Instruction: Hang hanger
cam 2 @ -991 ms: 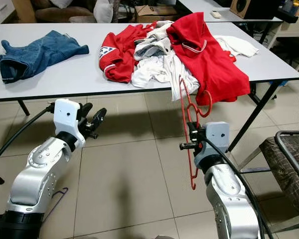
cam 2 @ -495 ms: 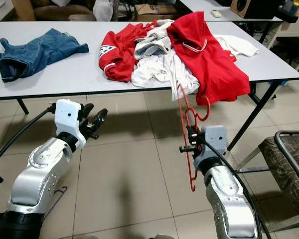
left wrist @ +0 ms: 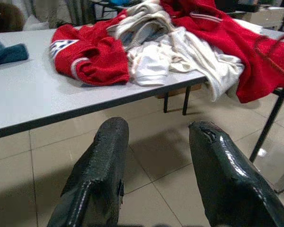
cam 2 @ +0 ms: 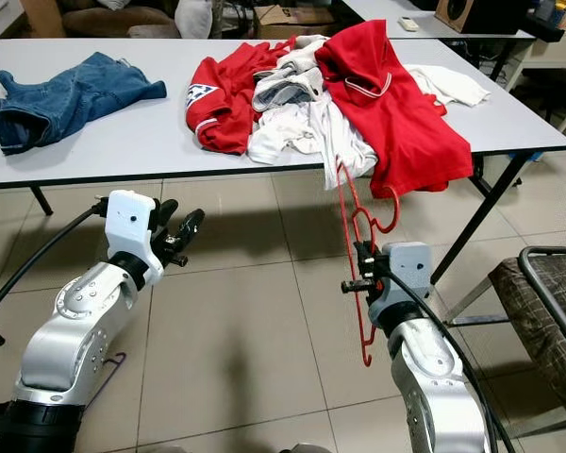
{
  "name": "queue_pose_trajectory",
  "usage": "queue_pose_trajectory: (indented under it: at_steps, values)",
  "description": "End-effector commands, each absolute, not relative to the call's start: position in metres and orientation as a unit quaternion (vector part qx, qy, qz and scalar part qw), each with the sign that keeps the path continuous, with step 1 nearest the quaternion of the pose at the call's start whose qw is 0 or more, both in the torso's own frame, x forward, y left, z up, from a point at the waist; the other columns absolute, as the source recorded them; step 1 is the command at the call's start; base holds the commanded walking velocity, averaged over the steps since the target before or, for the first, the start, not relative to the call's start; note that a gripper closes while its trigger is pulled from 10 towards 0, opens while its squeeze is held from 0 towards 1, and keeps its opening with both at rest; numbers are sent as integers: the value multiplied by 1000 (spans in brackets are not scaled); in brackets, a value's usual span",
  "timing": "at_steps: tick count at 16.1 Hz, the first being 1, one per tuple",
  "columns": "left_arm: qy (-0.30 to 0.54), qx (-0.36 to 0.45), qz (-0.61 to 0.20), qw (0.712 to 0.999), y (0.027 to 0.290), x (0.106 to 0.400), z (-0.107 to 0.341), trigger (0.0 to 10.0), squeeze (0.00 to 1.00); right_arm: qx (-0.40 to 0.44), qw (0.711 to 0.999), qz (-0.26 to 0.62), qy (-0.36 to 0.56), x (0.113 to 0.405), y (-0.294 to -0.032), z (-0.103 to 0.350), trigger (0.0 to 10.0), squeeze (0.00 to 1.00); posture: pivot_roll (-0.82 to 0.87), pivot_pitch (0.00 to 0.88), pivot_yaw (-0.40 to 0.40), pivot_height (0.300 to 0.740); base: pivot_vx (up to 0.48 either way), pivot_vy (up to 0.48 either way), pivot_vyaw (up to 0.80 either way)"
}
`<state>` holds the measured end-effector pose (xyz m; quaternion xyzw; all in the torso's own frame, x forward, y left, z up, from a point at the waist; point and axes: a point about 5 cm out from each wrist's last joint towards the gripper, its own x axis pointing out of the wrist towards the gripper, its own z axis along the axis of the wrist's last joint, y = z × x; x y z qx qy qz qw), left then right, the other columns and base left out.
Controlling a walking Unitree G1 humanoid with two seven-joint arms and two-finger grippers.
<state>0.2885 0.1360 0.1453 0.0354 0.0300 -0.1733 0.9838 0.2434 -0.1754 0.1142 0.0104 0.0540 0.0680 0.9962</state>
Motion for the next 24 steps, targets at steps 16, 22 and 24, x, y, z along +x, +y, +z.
queue_pose_trajectory:
  at_steps: [16,22,24]
  values:
    - [0,48,-202,978,132,289,154,10000,0,12,998,46,32,245,-154,157,10000,0,-167,28,-28,740,232,0,-172]
    - [-2,43,-201,979,129,287,153,10000,0,10,998,43,47,241,-166,153,10000,0,-173,25,-36,740,298,0,0]
    - [-3,46,-204,978,129,287,152,10000,0,16,998,54,38,245,-167,150,10000,0,-174,8,-26,740,309,0,0]
